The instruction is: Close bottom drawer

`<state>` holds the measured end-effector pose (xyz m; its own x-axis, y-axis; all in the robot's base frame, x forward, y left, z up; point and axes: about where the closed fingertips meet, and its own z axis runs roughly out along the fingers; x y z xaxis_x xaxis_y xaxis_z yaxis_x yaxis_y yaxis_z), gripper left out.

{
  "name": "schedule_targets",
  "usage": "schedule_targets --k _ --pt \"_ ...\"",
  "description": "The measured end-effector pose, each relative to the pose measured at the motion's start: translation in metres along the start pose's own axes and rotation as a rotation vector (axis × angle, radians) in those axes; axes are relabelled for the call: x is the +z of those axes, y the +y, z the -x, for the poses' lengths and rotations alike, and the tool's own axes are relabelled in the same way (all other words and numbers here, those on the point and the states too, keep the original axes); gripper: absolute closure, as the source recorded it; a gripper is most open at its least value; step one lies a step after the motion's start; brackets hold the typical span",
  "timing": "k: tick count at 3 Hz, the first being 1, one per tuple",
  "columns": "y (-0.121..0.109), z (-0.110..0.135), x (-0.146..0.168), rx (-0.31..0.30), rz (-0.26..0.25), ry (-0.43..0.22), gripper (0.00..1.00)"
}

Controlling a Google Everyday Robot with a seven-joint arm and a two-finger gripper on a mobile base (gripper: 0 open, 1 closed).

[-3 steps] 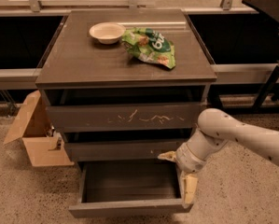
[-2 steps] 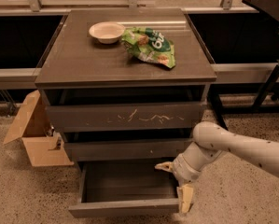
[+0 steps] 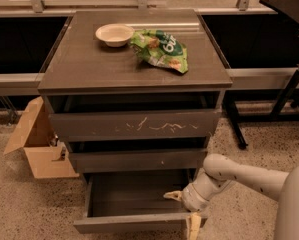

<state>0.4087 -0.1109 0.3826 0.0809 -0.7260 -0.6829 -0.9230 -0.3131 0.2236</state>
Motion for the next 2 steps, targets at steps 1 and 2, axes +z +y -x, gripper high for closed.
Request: schedule_targets --k 1,2 --pt "0.000 0.000 0.000 0.000 0.000 0.000 0.00" --pt "-0.005 -0.011 0.014 -0.043 0.021 -0.007 0.00"
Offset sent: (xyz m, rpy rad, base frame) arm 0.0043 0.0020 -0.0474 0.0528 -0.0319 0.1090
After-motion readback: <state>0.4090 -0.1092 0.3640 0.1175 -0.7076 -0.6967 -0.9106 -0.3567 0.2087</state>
